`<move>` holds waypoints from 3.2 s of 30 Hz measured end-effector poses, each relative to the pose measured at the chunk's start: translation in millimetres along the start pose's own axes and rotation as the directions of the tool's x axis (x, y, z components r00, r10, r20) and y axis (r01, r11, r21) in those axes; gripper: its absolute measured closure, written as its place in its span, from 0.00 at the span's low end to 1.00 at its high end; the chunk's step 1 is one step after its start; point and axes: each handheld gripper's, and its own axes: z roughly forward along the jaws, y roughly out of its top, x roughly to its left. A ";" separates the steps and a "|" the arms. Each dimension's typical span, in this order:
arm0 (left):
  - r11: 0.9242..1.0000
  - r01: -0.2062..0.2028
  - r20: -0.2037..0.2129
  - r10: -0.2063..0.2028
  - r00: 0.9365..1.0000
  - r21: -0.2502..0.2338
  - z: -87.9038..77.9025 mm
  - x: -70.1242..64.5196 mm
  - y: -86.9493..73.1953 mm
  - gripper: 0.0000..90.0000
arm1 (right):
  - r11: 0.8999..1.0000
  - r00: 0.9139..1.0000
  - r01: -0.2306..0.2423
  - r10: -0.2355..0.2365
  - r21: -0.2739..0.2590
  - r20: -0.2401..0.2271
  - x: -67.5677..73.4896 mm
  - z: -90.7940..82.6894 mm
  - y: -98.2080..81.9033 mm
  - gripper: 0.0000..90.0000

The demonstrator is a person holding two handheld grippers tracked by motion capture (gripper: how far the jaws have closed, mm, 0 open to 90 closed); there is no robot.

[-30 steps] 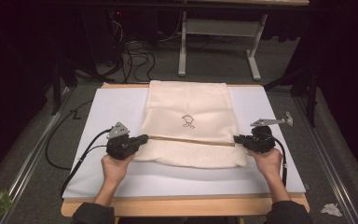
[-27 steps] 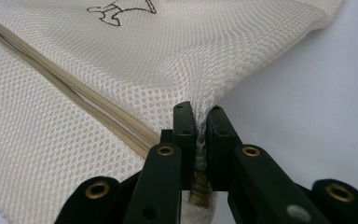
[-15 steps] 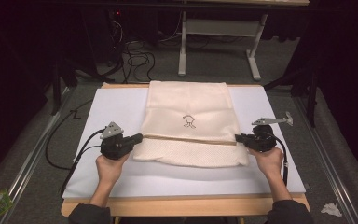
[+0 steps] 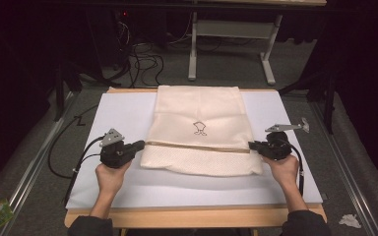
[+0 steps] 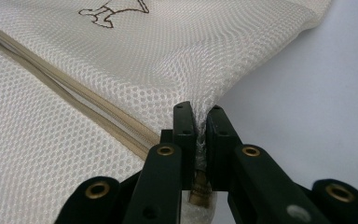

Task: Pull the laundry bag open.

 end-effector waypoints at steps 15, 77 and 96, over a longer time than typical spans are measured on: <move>0.999 0.007 -0.031 -0.006 1.000 0.033 -5.4 6.4 -2.4 0.97 | 1.000 1.000 0.011 -0.011 0.001 0.013 0.9 1.2 1.0 0.96; 0.988 0.030 -0.046 -0.024 0.999 0.153 2.7 5.0 -31.2 0.96 | 0.997 0.999 0.018 -0.020 0.073 0.026 9.4 18.4 -24.0 0.93; 0.980 0.022 -0.065 -0.009 0.998 0.198 7.9 3.0 -34.2 0.95 | 0.997 0.998 0.021 -0.025 0.076 0.063 9.3 22.7 -26.9 0.83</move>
